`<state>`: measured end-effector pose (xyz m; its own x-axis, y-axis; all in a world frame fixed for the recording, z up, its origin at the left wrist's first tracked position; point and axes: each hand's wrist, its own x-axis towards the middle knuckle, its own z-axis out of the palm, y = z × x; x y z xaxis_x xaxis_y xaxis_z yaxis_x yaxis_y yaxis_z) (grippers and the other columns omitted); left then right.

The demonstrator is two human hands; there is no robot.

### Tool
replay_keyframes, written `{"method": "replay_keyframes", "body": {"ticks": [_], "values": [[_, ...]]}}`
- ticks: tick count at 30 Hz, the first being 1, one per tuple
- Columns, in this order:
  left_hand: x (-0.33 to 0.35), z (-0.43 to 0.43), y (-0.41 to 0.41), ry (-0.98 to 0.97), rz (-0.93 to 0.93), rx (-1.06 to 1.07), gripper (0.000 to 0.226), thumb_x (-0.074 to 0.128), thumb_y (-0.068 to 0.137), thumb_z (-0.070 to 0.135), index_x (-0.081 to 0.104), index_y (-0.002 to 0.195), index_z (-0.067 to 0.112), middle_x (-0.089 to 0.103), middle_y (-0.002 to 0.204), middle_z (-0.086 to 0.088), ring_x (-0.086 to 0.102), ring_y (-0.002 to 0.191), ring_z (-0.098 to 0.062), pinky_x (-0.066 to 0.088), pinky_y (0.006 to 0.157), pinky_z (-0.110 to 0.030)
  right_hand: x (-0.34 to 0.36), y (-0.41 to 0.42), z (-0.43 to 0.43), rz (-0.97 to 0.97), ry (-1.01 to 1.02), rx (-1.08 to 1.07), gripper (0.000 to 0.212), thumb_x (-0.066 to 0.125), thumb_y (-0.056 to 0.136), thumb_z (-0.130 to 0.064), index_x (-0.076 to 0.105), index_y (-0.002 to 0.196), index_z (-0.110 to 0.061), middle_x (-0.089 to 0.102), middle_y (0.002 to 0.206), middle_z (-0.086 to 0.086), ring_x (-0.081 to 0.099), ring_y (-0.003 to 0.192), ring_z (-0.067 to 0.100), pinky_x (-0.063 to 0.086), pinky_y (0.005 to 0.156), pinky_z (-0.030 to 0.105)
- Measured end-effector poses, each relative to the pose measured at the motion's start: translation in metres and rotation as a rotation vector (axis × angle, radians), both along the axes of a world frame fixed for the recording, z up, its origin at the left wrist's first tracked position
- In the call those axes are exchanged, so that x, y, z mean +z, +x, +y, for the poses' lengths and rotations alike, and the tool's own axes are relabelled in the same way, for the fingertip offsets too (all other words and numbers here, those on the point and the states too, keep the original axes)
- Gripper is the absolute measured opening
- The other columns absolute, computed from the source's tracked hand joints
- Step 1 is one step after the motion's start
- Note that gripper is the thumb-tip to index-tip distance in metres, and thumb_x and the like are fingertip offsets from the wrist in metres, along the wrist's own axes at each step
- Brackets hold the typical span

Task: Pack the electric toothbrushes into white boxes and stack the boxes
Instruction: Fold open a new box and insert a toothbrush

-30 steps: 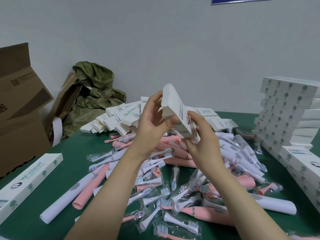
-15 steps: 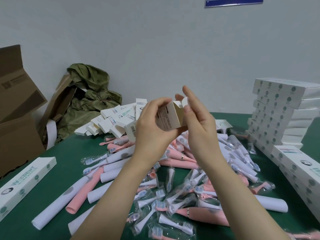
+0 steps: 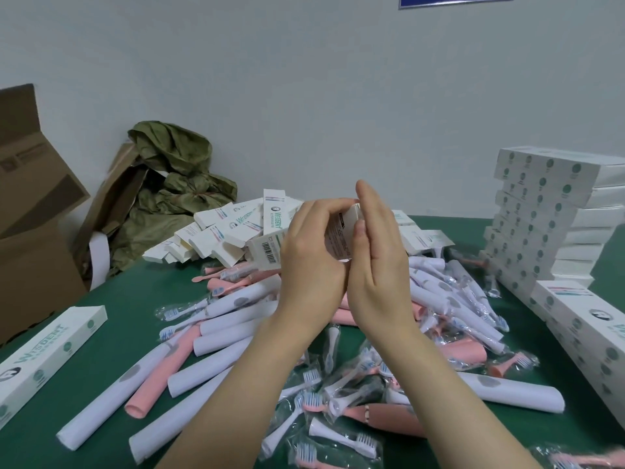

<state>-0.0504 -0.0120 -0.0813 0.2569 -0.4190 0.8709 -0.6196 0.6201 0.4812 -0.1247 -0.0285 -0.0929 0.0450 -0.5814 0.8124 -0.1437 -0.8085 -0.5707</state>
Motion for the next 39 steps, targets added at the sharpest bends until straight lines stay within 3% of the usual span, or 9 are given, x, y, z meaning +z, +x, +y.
{"method": "replay_keyframes", "body": {"ticks": [7,11,15,19,24,28,31,33,39], "values": [[0.002,-0.001,0.002,-0.003,0.007,-0.041,0.027,0.057,0.078,0.010,0.059,0.098,0.028,0.056,0.091,0.017,0.049,0.088,0.010,0.037,0.077,-0.006,0.001,-0.006,0.001,0.241,-0.021,0.004,0.054,0.018,0.093,-0.049,0.000,0.141,-0.035,0.006,0.151,-0.016,0.002,0.140,-0.008,0.002,0.113,0.011],[0.010,0.000,0.012,-0.078,0.140,-0.177,0.054,0.083,0.065,0.018,0.050,0.107,0.030,0.056,0.104,0.008,0.054,0.101,-0.005,0.045,0.093,-0.024,0.002,-0.021,-0.005,-0.291,0.222,0.150,0.035,0.030,0.097,-0.045,0.038,0.130,-0.040,0.043,0.134,-0.027,0.041,0.127,-0.006,0.036,0.107,0.019],[0.023,0.005,0.043,-0.210,0.467,-0.480,0.063,0.081,0.070,0.021,0.040,0.118,0.025,0.055,0.105,0.003,0.057,0.097,-0.007,0.048,0.087,-0.028,-0.012,-0.036,-0.020,-0.297,0.760,0.111,0.020,0.043,0.097,-0.044,0.049,0.108,-0.029,0.056,0.112,-0.016,0.053,0.114,0.012,0.040,0.091,0.032],[0.012,0.003,0.065,-0.041,0.682,-0.793,0.070,0.082,0.058,0.045,0.049,0.117,0.027,0.059,0.112,-0.002,0.061,0.096,-0.011,0.052,0.086,-0.034,-0.019,-0.037,-0.026,-0.614,1.029,0.611,0.035,0.049,0.095,-0.042,0.059,0.108,-0.011,0.072,0.106,0.007,0.069,0.097,0.022,0.056,0.079,0.034],[-0.015,-0.005,0.076,0.250,0.769,-0.567,0.071,0.074,0.073,0.029,0.042,0.136,0.018,0.049,0.139,-0.007,0.050,0.126,-0.018,0.050,0.092,-0.025,-0.024,-0.043,-0.030,-0.755,1.025,0.446,0.018,0.054,0.095,-0.015,0.059,0.104,-0.001,0.073,0.085,0.012,0.071,0.064,0.019,0.059,0.063,0.029],[-0.026,-0.005,0.071,0.148,0.275,0.026,0.049,0.066,0.084,0.004,0.048,0.127,0.018,0.046,0.132,-0.003,0.043,0.124,-0.011,0.032,0.092,-0.001,-0.029,-0.042,-0.031,-0.632,0.856,0.165,0.034,0.060,0.091,-0.017,0.048,0.122,-0.008,0.066,0.111,0.009,0.070,0.089,0.016,0.058,0.082,0.035],[-0.018,0.000,0.045,0.197,-0.184,-0.032,0.051,0.067,0.079,0.032,0.043,0.123,0.035,0.043,0.127,0.018,0.039,0.122,-0.001,0.032,0.101,-0.017,-0.024,-0.033,-0.023,-0.538,0.793,0.213,0.024,0.055,0.095,-0.023,0.054,0.116,-0.012,0.069,0.101,0.004,0.070,0.084,0.017,0.058,0.073,0.030],[-0.016,-0.002,0.031,0.219,-0.410,-0.062,0.057,0.067,0.075,0.042,0.041,0.124,0.029,0.040,0.136,0.013,0.034,0.128,-0.004,0.031,0.106,-0.028,-0.021,-0.026,-0.015,-0.503,0.752,0.258,0.019,0.047,0.099,-0.027,0.060,0.088,-0.018,0.064,0.079,-0.001,0.063,0.068,0.016,0.053,0.060,0.026],[-0.006,-0.010,0.018,0.198,-0.433,-0.254,0.023,0.059,0.091,0.018,0.047,0.110,0.023,0.042,0.134,0.000,0.038,0.121,0.004,0.036,0.103,-0.022,-0.014,-0.027,-0.005,-0.581,0.687,0.400,0.041,0.043,0.102,-0.021,0.070,0.070,-0.023,0.065,0.072,0.004,0.064,0.068,0.015,0.052,0.058,0.025]]}}
